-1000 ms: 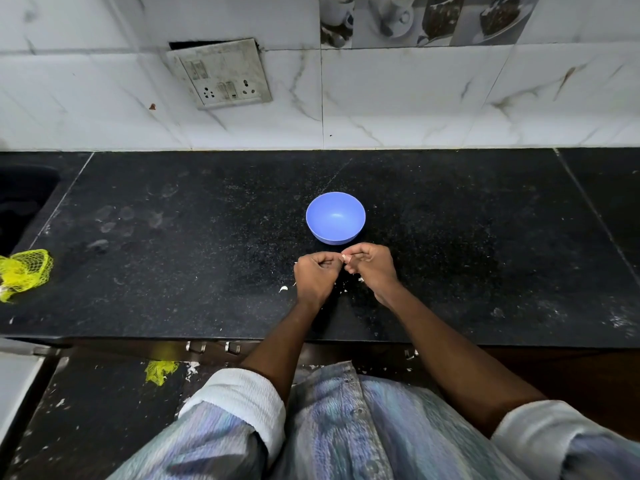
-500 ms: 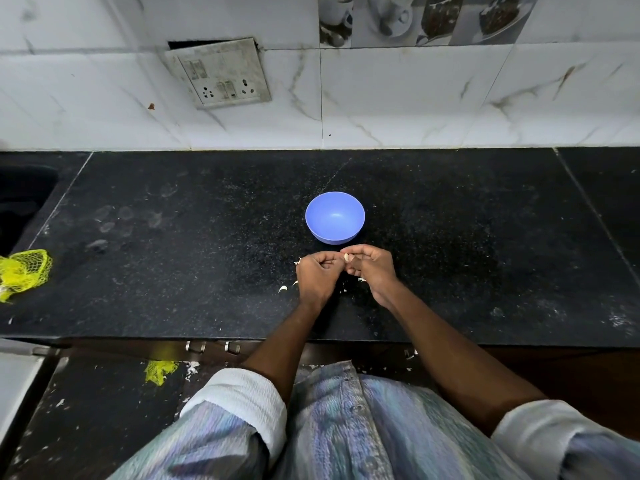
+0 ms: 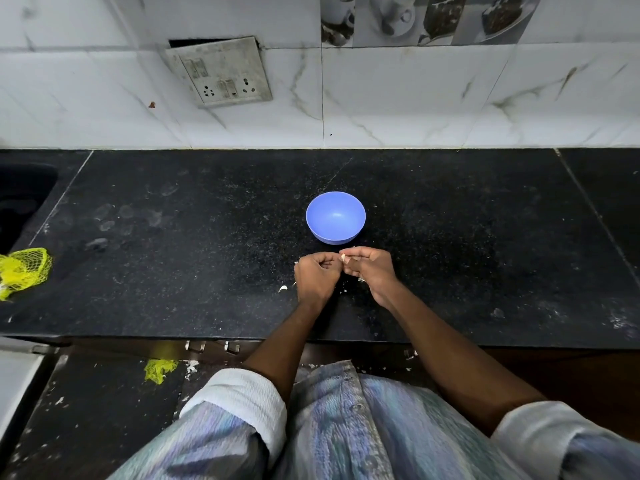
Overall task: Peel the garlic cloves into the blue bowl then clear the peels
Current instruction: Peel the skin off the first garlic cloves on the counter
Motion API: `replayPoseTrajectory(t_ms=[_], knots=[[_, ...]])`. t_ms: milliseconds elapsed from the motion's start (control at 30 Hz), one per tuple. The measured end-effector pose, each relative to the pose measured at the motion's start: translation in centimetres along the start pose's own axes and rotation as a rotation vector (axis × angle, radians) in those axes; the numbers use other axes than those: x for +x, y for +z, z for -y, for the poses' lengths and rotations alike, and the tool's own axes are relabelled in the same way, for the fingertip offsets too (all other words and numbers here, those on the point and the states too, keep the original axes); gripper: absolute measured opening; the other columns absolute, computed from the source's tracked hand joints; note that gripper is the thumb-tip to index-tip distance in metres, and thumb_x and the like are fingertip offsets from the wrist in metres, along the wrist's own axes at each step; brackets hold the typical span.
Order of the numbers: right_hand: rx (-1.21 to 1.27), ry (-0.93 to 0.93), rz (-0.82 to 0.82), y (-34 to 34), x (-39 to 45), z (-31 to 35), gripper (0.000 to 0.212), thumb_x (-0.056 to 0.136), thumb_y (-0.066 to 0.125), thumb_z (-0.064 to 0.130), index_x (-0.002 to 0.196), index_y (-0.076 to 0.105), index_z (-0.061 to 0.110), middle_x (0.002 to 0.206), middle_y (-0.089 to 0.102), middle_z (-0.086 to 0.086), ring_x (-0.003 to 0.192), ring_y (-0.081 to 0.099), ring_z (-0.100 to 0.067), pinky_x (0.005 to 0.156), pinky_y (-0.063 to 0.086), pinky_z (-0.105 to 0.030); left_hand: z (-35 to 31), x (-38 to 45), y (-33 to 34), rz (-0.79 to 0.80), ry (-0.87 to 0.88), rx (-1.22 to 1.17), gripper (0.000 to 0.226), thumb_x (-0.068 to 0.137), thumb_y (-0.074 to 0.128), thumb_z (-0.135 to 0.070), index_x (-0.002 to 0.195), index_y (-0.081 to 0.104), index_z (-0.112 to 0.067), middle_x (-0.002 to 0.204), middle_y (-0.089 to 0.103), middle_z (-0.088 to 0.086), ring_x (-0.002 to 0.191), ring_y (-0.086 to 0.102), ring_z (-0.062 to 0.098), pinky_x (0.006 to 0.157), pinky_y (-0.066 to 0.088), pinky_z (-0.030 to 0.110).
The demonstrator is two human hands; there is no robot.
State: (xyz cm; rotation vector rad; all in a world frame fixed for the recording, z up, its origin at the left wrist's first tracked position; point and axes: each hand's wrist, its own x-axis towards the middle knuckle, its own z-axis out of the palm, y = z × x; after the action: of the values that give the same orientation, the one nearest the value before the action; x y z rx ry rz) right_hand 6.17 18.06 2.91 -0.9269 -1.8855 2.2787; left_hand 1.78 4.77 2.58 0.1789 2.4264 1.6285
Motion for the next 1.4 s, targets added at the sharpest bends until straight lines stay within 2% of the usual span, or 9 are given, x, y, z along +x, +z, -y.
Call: replayPoseTrajectory(t_ms=[333, 433, 567, 733, 933, 1033, 1133, 1267, 1400], knots=[[-0.172, -0.104, -0.002, -0.2, 0.2, 0.2, 0.016, 0.095, 0.066, -0.003, 0.107, 0.075, 0.000, 0.088, 0.077, -0.014, 0.067, 0.065, -0.010, 0.066, 0.055, -0.020, 0.5, 0.4, 0.0, 0.027, 0.002, -0.023, 0.012, 0.090, 0.076, -0.028, 0.081, 0.082, -0.022, 0.065, 0.074, -0.002, 0.058, 0.065, 0.012, 0.063, 0.059, 0.039], [-0.263, -0.145, -0.026, -0.2, 0.5, 0.1, 0.018, 0.092, 0.066, -0.007, 0.103, 0.076, 0.002, 0.087, 0.077, -0.017, 0.067, 0.066, -0.012, 0.068, 0.057, -0.024, 0.8, 0.7, 0.2, 0.032, -0.008, -0.029, 0.011, 0.089, 0.078, -0.029, 0.082, 0.083, -0.022, 0.066, 0.074, -0.006, 0.059, 0.063, 0.004, 0.064, 0.058, 0.034], [-0.289, -0.145, -0.005, 0.0, 0.6, 0.2, 0.020, 0.092, 0.065, -0.008, 0.100, 0.077, 0.006, 0.087, 0.077, -0.015, 0.070, 0.068, -0.017, 0.074, 0.061, -0.029, 1.1, 0.9, 0.1, 0.017, -0.007, -0.046, 0.012, 0.088, 0.082, -0.030, 0.081, 0.083, -0.020, 0.069, 0.076, -0.008, 0.060, 0.069, 0.006, 0.061, 0.058, 0.030], [-0.186, -0.125, 0.049, -0.1, 0.1, 0.8, 0.018, 0.093, 0.068, -0.005, 0.107, 0.076, 0.003, 0.087, 0.077, -0.015, 0.069, 0.069, -0.013, 0.068, 0.057, -0.021, 1.2, 1.0, 0.5, 0.045, -0.176, -0.348, 0.006, 0.088, 0.081, -0.014, 0.092, 0.085, -0.013, 0.083, 0.080, 0.008, 0.072, 0.071, 0.017, 0.074, 0.059, 0.038], [-0.028, -0.068, 0.049, 0.3, 0.0, 1.1, 0.022, 0.092, 0.065, -0.008, 0.108, 0.076, 0.004, 0.097, 0.078, -0.019, 0.072, 0.069, -0.014, 0.073, 0.057, -0.024, 0.0, 0.7, 1.1, 0.027, -0.317, -0.586, 0.009, 0.092, 0.075, -0.005, 0.090, 0.083, -0.001, 0.082, 0.077, 0.017, 0.068, 0.065, 0.016, 0.065, 0.055, 0.027], [0.105, 0.005, 0.022, 0.4, 0.0, 1.2, 0.020, 0.091, 0.068, -0.007, 0.107, 0.075, 0.001, 0.096, 0.077, -0.021, 0.079, 0.071, -0.021, 0.080, 0.059, -0.030, 0.3, 0.9, 1.1, 0.000, -0.296, -0.522, 0.011, 0.091, 0.073, -0.005, 0.091, 0.084, -0.005, 0.085, 0.079, 0.013, 0.070, 0.067, 0.013, 0.069, 0.055, 0.029], [0.220, 0.071, 0.000, 0.1, 0.1, 1.3, 0.018, 0.091, 0.068, -0.005, 0.109, 0.072, -0.003, 0.095, 0.077, -0.022, 0.083, 0.074, -0.023, 0.076, 0.061, -0.027, 1.0, 1.5, 1.1, -0.004, -0.217, -0.396, 0.020, 0.096, 0.065, -0.005, 0.092, 0.083, -0.013, 0.088, 0.080, 0.007, 0.075, 0.070, 0.014, 0.075, 0.057, 0.036], [0.187, 0.083, -0.005, 0.2, 0.1, 1.3, 0.011, 0.093, 0.071, 0.002, 0.103, 0.073, -0.002, 0.086, 0.077, -0.016, 0.074, 0.072, -0.017, 0.071, 0.059, -0.024, 1.2, 1.4, 0.4, 0.040, -0.005, -0.216, 0.025, 0.092, 0.067, -0.001, 0.104, 0.081, -0.018, 0.094, 0.080, -0.001, 0.081, 0.074, 0.014, 0.078, 0.062, 0.031], [0.084, 0.073, -0.041, 0.0, 0.2, 1.1, 0.017, 0.093, 0.074, 0.008, 0.100, 0.074, -0.007, 0.079, 0.073, -0.013, 0.064, 0.064, -0.012, 0.064, 0.054, -0.023, 1.2, 1.4, 0.3, 0.037, 0.137, -0.114, 0.014, 0.089, 0.078, -0.009, 0.100, 0.082, -0.017, 0.096, 0.079, -0.005, 0.082, 0.075, 0.011, 0.077, 0.061, 0.026]])
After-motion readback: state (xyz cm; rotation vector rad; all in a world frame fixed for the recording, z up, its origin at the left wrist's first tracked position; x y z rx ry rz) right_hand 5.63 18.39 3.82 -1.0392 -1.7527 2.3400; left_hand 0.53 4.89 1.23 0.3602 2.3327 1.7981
